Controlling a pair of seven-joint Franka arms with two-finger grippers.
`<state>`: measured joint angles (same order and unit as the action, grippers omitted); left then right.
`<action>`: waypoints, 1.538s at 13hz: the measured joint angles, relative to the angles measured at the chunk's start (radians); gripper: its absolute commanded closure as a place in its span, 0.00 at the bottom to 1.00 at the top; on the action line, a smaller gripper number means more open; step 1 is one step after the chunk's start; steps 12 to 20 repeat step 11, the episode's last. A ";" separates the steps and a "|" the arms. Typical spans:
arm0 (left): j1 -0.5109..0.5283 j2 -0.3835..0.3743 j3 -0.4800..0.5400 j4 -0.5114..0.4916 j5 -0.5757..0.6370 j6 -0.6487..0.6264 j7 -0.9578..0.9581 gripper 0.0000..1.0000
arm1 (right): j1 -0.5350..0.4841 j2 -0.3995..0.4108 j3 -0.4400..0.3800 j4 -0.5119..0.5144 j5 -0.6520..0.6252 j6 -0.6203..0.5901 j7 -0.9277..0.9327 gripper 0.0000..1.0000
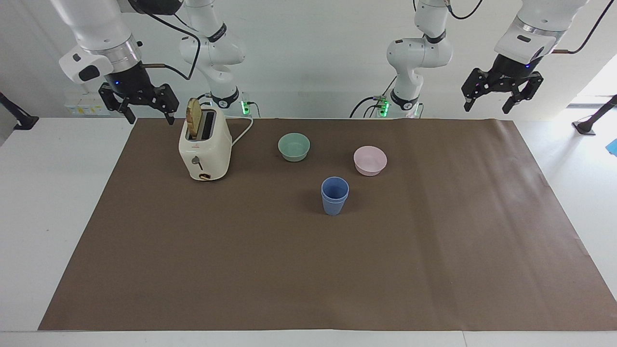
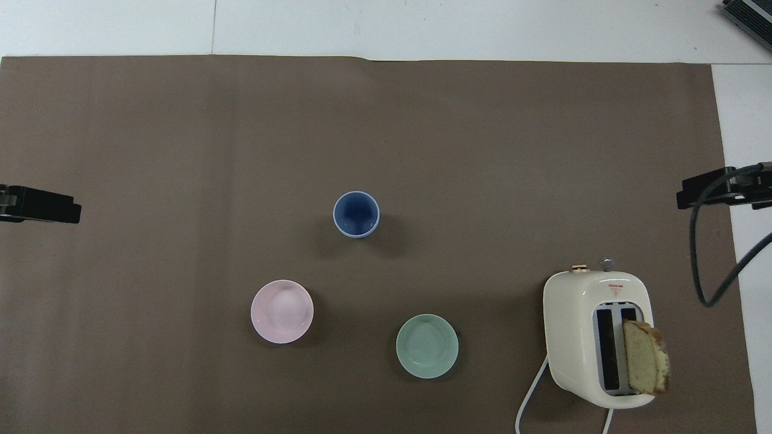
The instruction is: Stack blue cups with both arms
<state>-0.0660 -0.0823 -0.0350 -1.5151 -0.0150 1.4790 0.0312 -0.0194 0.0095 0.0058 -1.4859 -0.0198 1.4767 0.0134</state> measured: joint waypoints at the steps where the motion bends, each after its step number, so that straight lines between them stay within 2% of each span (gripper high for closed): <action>1: 0.000 0.000 0.000 0.000 0.000 0.000 0.000 0.00 | 0.000 -0.005 0.000 -0.006 0.000 0.000 0.000 0.00; 20: 0.000 0.000 0.000 0.000 0.000 0.000 0.000 0.00 | 0.000 -0.017 0.000 -0.018 0.001 0.000 0.000 0.00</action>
